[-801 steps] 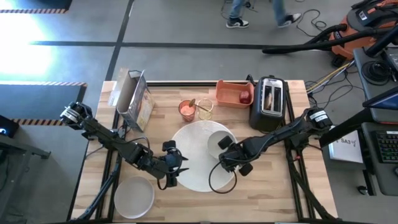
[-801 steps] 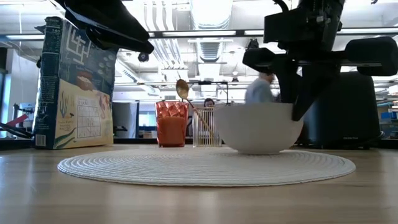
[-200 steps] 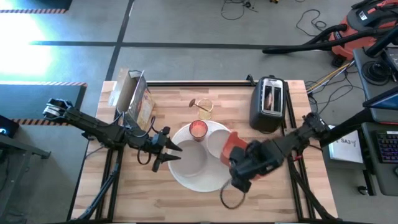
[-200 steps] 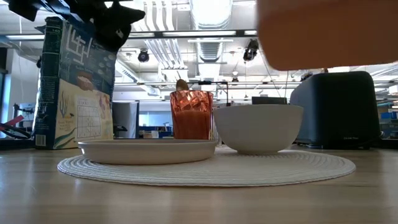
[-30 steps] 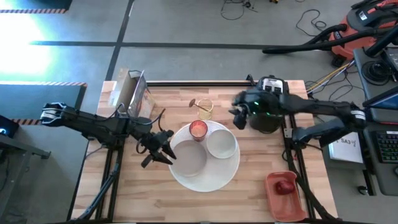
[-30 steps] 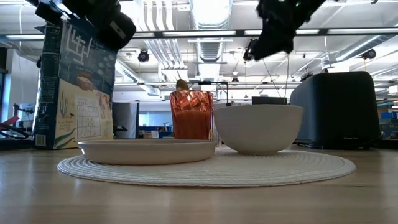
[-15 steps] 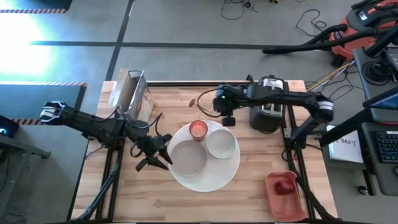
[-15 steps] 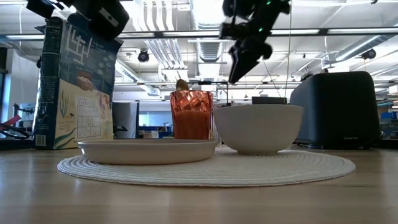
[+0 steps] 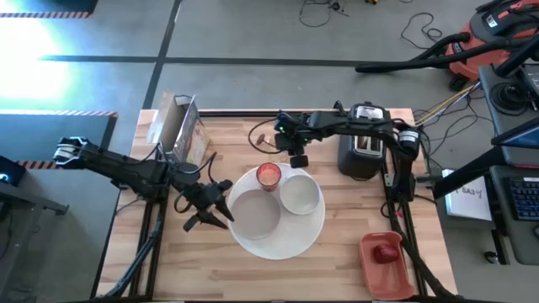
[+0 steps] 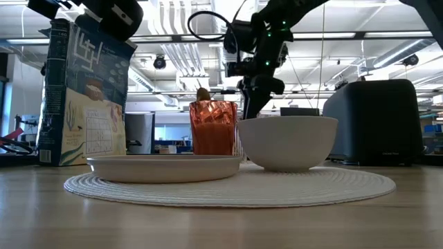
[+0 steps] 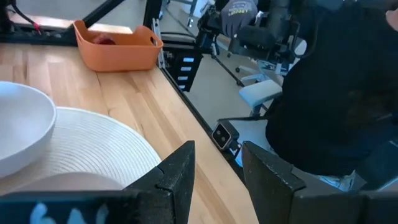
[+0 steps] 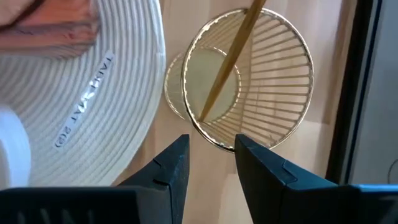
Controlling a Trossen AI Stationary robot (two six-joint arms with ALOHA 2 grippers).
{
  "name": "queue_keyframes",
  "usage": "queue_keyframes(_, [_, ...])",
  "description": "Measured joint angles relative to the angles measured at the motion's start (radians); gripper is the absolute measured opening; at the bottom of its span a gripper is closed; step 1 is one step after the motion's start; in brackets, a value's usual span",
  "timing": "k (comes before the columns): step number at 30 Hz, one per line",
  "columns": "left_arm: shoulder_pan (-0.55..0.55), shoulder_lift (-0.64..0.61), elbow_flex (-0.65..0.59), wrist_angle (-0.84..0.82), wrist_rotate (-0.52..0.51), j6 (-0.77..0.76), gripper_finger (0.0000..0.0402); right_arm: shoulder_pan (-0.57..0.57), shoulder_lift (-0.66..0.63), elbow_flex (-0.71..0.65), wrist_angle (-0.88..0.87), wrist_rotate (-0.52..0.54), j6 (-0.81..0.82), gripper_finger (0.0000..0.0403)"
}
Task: Arrange a breakfast setting
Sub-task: Move the silverware cup with the spoon to the top right of the table
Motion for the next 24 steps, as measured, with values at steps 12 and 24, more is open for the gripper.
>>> queue_keyframes(12, [0.000,0.000,0.000,-0.012,-0.001,0.057,0.0116,0.001,0.014,-0.001,0.022,-0.003,0.003,0.0118])
queue_keyframes(24, [0.001,0.000,0.000,-0.029,-0.001,0.057,0.0116,0.002,0.014,-0.005,0.057,-0.104,-0.023,0.0107])
